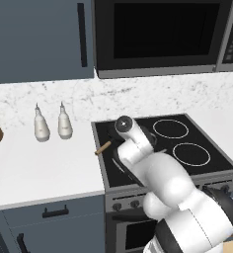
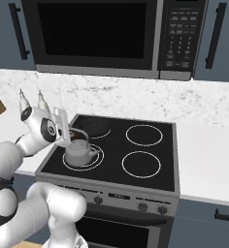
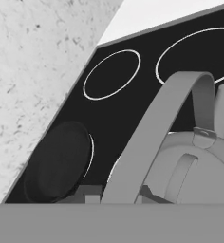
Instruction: Pick the kettle from the counter and place it on a stove burner. Then turn the burner on.
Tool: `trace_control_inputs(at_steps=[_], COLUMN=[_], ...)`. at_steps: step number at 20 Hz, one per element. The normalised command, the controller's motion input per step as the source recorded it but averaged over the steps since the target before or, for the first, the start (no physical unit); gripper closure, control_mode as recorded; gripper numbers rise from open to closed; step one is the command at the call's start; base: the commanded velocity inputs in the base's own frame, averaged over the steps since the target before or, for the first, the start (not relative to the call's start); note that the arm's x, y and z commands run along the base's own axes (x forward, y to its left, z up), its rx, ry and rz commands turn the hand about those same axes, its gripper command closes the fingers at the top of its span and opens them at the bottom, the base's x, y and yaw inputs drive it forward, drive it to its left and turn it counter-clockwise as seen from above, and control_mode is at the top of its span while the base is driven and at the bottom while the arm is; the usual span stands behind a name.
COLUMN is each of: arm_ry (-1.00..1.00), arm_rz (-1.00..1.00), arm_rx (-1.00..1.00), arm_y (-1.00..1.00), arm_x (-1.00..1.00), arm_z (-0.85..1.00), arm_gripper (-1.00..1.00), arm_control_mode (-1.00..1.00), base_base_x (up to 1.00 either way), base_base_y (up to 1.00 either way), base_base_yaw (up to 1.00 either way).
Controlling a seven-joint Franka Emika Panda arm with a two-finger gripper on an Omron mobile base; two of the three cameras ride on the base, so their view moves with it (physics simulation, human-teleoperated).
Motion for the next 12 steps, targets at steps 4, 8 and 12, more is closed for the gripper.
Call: trace_control_inputs(at_steps=[4, 8, 12], arm_ry=[0.00, 0.00, 0.00], arm_rz=[0.00, 0.00, 0.00], arm_rx=[-0.01, -0.01, -0.01], arm_y=[0.00, 0.00, 0.00], arm_x=[0.30, 0.31, 0.31], arm_z=[-0.12, -0.14, -0.18], arm_gripper=[1.00, 1.00, 1.00], arm_control_mode=[-1.00, -1.00, -1.00], base_base_x=[0.00, 0.00, 0.00], base_base_y=[0.00, 0.00, 0.00], base_base_yaw=[0.00, 0.00, 0.00])
